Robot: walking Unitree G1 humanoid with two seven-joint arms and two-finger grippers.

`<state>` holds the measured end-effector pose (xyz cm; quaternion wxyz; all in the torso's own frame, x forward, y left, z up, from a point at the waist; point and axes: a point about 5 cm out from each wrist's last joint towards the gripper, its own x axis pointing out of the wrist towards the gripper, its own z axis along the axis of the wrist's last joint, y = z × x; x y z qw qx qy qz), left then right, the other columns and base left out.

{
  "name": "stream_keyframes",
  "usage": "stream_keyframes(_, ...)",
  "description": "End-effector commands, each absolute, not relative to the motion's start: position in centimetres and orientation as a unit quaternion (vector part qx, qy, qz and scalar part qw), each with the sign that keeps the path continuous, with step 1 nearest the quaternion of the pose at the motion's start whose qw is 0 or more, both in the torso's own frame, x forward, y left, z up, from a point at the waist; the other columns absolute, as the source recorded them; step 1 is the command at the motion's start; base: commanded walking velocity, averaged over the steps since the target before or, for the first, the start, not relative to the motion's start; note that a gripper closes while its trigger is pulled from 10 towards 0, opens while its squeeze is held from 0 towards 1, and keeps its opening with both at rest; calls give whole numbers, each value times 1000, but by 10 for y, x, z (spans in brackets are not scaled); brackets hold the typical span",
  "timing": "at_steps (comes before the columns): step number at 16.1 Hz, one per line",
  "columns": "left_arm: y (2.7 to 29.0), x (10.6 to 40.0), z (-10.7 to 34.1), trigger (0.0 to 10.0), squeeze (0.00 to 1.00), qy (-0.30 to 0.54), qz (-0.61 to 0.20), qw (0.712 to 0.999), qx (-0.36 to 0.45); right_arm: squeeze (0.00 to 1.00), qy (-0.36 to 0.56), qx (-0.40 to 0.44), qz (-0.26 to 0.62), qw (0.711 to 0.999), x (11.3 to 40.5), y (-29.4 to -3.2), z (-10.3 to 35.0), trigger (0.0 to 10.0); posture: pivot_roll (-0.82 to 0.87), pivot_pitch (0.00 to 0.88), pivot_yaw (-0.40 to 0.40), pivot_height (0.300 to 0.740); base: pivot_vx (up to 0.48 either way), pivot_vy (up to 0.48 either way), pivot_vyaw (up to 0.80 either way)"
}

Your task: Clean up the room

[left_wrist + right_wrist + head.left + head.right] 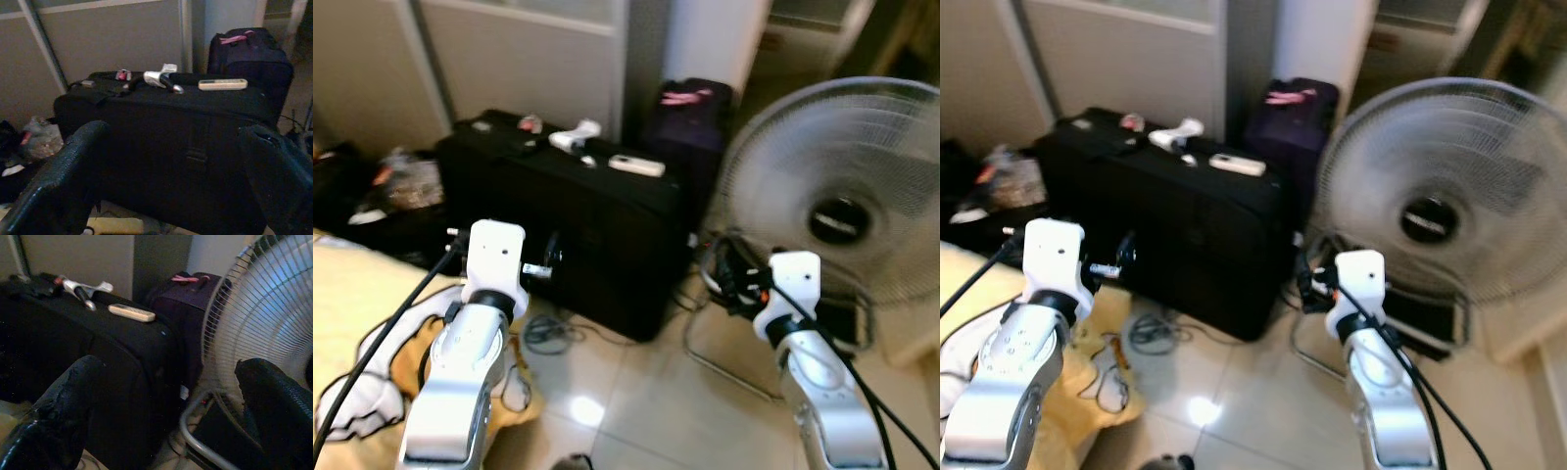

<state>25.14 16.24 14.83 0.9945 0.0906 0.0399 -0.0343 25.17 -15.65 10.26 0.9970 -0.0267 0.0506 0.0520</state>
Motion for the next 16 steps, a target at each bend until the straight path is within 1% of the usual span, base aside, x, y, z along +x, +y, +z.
stream_keyframes(1,159,251,151,10000,0,31,-42,993,102,1000,54,-26,46,997,252,-159,103,10000,-28,0,-41,740,0,0,800)
stream_keyframes(5,160,251,151,10000,0,26,-37,993,106,1000,44,-30,57,997,252,-156,106,10000,-28,0,-40,740,0,0,800)
stream_keyframes(6,161,251,151,10000,0,26,-36,993,105,1000,45,-27,53,997,253,-155,106,10000,-34,0,-32,740,0,0,0)
stream_keyframes(7,160,251,151,10000,0,26,-39,993,105,0,48,-16,64,997,254,-151,106,10000,-33,0,-30,740,0,255,0)
stream_keyframes(8,160,251,151,10000,0,26,-41,993,106,0,47,-21,70,996,254,-149,106,10000,-32,0,-32,740,0,255,0)
stream_keyframes(9,159,252,151,10000,0,25,-42,993,108,0,33,-18,99,994,254,-143,106,10000,-34,0,-33,740,0,251,0)
stream_keyframes(10,159,252,152,10000,0,25,-43,993,107,0,48,-11,115,992,251,-143,103,10000,-33,0,-33,740,0,255,0)
stream_keyframes(11,158,252,151,10000,0,24,-45,993,107,0,57,-21,121,991,249,-143,101,10000,-29,0,-39,740,0,259,800)
stream_keyframes(12,157,252,152,10000,0,24,-45,993,106,0,55,-26,146,987,247,-139,101,10000,-29,0,-39,740,0,251,800)
stream_keyframes(16,156,251,149,10000,0,28,-49,993,103,0,52,-26,193,980,242,-133,102,10000,-37,0,-39,740,0,250,800)
